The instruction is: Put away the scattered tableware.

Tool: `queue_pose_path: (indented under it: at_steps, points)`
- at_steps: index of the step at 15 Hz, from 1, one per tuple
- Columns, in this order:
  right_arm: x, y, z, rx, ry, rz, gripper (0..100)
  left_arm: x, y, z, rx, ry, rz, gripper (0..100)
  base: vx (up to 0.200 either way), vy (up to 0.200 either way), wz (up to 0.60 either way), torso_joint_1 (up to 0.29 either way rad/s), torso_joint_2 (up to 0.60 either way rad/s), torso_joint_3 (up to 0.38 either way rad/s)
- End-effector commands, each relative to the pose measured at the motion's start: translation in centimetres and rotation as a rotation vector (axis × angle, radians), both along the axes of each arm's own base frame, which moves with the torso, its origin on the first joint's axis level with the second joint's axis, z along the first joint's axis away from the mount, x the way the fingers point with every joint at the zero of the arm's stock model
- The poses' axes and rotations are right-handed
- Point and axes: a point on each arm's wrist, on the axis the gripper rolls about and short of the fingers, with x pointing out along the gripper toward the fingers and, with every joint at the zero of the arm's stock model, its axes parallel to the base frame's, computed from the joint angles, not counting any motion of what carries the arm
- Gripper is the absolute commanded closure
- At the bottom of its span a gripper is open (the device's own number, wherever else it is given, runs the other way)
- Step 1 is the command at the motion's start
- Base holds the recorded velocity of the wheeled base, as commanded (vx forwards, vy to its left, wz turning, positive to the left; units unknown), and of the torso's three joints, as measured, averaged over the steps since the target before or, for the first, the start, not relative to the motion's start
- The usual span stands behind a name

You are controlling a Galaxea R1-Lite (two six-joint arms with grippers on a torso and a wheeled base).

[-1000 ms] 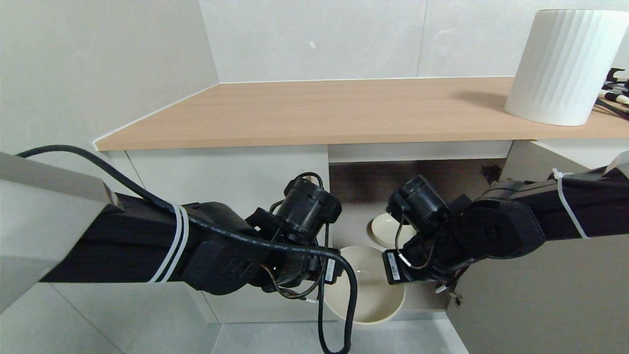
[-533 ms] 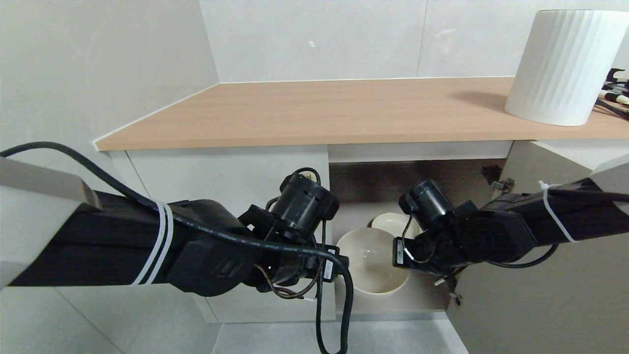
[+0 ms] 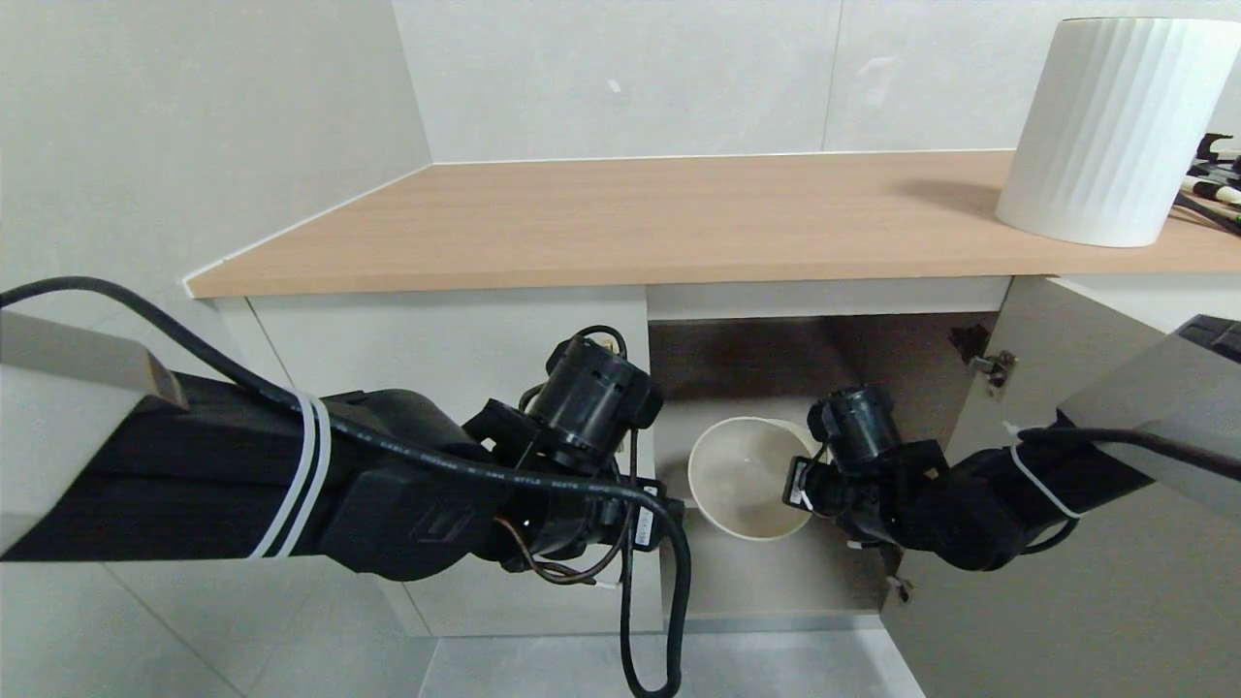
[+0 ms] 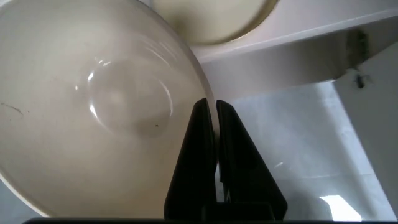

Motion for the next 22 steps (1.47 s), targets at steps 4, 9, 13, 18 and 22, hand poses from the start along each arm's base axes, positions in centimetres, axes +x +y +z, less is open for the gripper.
queue_pose_path:
  at_steps: [4, 9, 13, 18, 22]
  points:
    - [3.2, -2.3, 0.2, 0.014, -0.075, -0.112, 100, 0.0, 0.0, 0.1, -0.002, -0.003, 0.0, 0, 0.0, 0.0, 0.0, 0.0, 0.0, 0.0]
    - [4.8, -2.6, -0.1, 0.014, -0.098, -0.145, 100, -0.1, 0.0, 0.1, -0.002, -0.003, 0.0, 0, 0.0, 0.0, 0.0, 0.0, 0.0, 0.0]
    - [6.0, -2.9, -0.1, 0.023, -0.116, -0.164, 100, 0.0, 0.0, 0.1, -0.003, -0.003, 0.001, 0, 0.0, 0.0, 0.0, 0.0, 0.0, 0.0]
    - [8.1, -3.6, -1.5, -0.008, -0.122, -0.199, 100, -0.1, 0.1, 0.2, -0.003, -0.003, 0.001, 0, 0.0, 0.0, 0.0, 0.0, 0.0, 0.0]
    - [9.2, -3.6, -2.5, -0.018, -0.124, -0.212, 100, 0.0, 0.0, 0.2, -0.008, -0.002, 0.006, 0, 0.0, 0.0, 0.0, 0.0, 0.0, 0.0]
